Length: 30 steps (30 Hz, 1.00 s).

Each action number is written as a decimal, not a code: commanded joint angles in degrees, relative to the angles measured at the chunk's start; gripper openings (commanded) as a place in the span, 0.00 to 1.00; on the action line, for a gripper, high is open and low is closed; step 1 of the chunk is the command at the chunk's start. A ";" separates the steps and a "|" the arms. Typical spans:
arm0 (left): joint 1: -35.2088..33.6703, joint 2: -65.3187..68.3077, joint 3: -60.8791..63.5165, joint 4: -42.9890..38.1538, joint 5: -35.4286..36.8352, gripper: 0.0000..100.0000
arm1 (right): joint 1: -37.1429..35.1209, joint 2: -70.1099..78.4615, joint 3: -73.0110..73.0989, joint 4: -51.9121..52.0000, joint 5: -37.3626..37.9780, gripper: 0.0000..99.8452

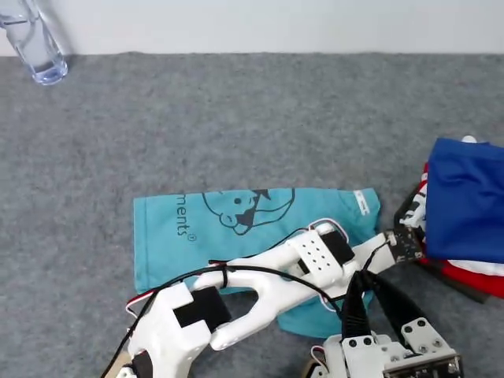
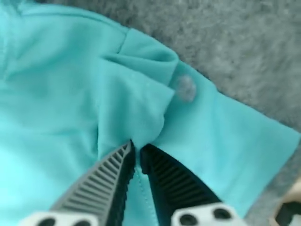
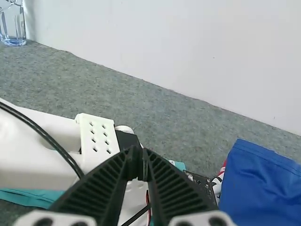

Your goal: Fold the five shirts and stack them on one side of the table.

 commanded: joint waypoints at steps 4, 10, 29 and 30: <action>-0.09 -3.69 -3.38 2.37 -1.05 0.01 | -5.05 -2.86 -1.67 1.89 -0.53 0.01; -2.46 -5.45 -3.56 0.62 -1.93 0.01 | -5.05 -2.86 -1.67 1.98 -0.53 0.01; -11.43 -5.27 -7.87 -1.14 -2.37 0.02 | -5.05 -2.86 0.79 1.98 -0.53 0.01; -12.48 -5.27 -7.87 -1.41 -2.37 0.04 | -5.05 -2.86 0.79 1.98 -0.53 0.01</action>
